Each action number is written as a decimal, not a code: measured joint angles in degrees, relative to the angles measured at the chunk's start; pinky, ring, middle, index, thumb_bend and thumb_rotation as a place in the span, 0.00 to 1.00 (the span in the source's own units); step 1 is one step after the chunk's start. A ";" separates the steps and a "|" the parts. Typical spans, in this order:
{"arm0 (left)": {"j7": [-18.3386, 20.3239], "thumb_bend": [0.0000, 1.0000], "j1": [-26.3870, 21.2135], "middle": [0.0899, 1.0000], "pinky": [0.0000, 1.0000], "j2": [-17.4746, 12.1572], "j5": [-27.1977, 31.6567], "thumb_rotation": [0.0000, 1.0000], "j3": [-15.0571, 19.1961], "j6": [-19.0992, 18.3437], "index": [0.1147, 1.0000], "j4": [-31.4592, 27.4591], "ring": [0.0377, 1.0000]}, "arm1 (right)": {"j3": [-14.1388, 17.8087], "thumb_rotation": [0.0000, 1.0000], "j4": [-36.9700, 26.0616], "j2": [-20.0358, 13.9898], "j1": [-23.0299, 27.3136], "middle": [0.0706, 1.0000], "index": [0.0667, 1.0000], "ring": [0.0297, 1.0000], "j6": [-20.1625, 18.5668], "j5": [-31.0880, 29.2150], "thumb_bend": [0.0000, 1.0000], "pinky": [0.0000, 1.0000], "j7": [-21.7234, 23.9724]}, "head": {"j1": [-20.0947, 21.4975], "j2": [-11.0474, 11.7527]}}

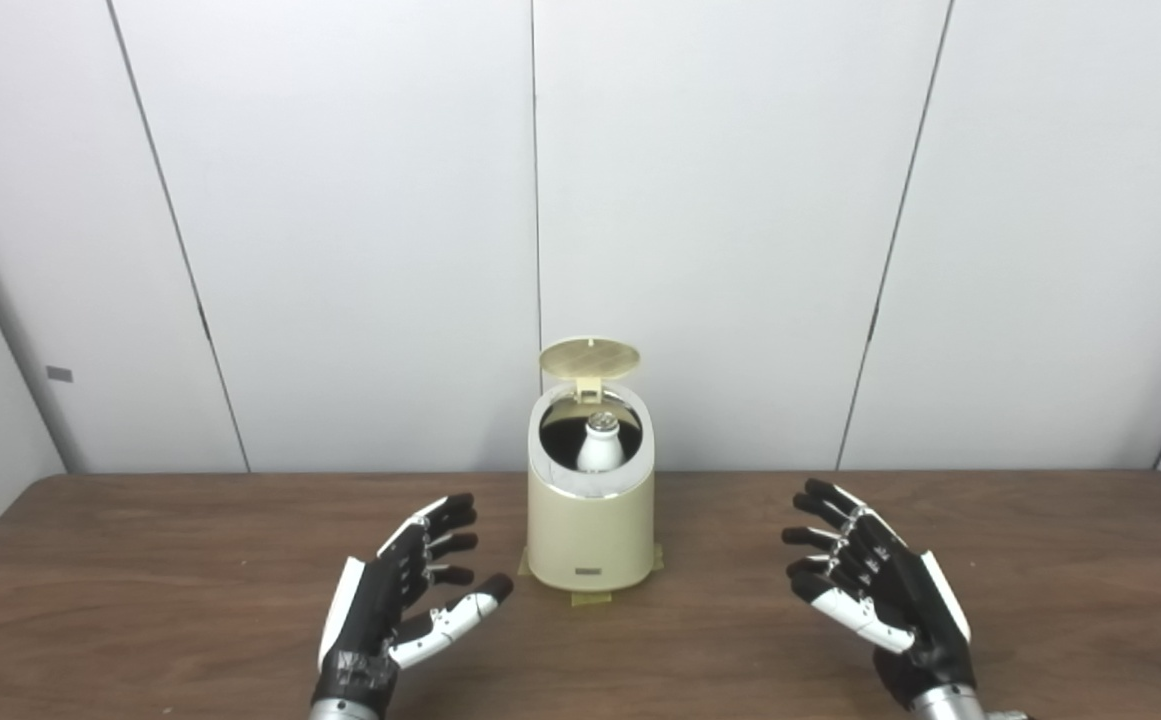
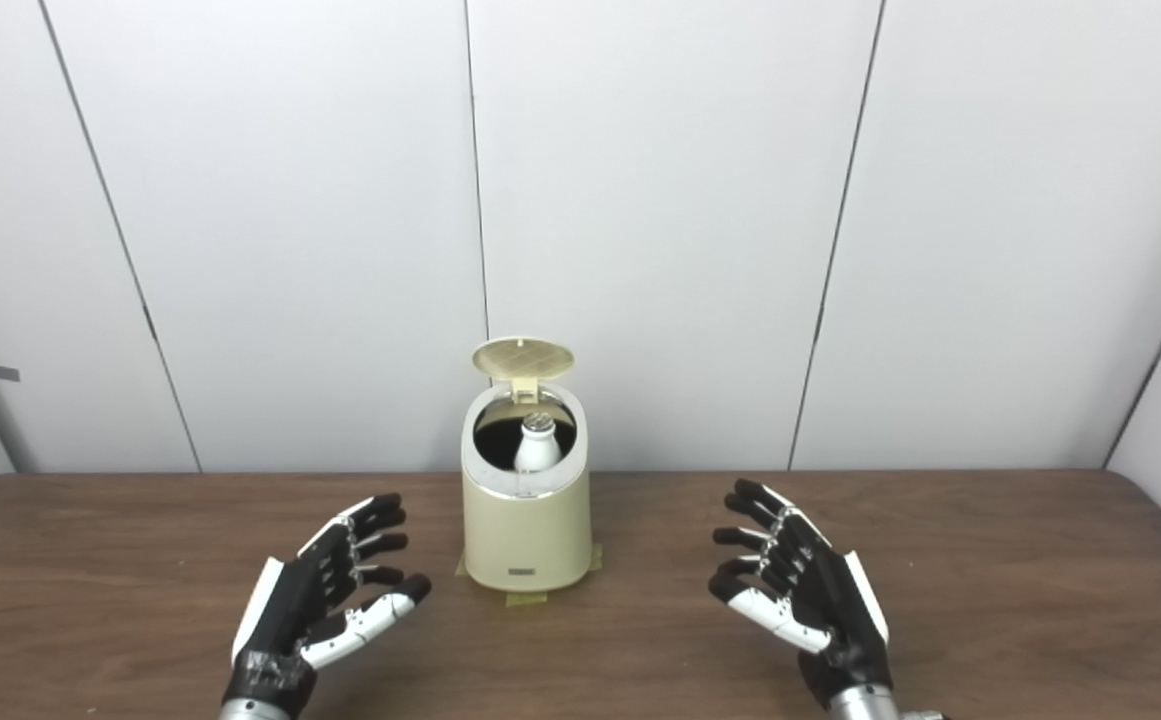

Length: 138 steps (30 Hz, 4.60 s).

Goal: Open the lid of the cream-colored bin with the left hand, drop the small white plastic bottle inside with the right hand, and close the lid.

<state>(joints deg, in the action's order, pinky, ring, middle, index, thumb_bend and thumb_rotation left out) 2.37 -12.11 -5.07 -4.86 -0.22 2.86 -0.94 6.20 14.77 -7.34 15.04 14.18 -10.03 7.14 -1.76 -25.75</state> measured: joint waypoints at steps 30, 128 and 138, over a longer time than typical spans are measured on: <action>5.13 0.87 -34.46 0.95 0.89 -6.68 -16.92 0.40 -11.42 -8.34 0.90 16.40 0.97 | -0.69 0.32 -2.78 0.56 -0.98 0.75 0.74 0.65 -0.56 0.41 0.82 0.52 0.12 | 0.97 0.35; 5.54 0.67 -12.87 0.80 0.70 -9.47 -29.73 0.27 -6.97 -3.12 0.78 -5.67 0.82 | -0.98 0.30 -7.75 2.43 -1.82 0.73 0.73 0.63 -6.18 1.22 0.78 0.51 -1.47 | 2.20 -2.90; -1.66 0.64 -1.33 0.74 0.63 -0.41 -8.68 0.18 4.10 -2.19 0.74 -8.13 0.71 | -0.81 0.30 -7.00 2.12 -1.84 0.72 0.73 0.62 -6.06 1.18 0.78 0.49 -1.36 | 1.76 -3.16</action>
<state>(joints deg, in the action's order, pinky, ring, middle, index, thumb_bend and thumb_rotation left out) 0.72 -13.44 -5.48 -13.54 3.87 0.67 -9.07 5.39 7.77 -5.22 13.20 8.12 -8.85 5.79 0.00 -28.92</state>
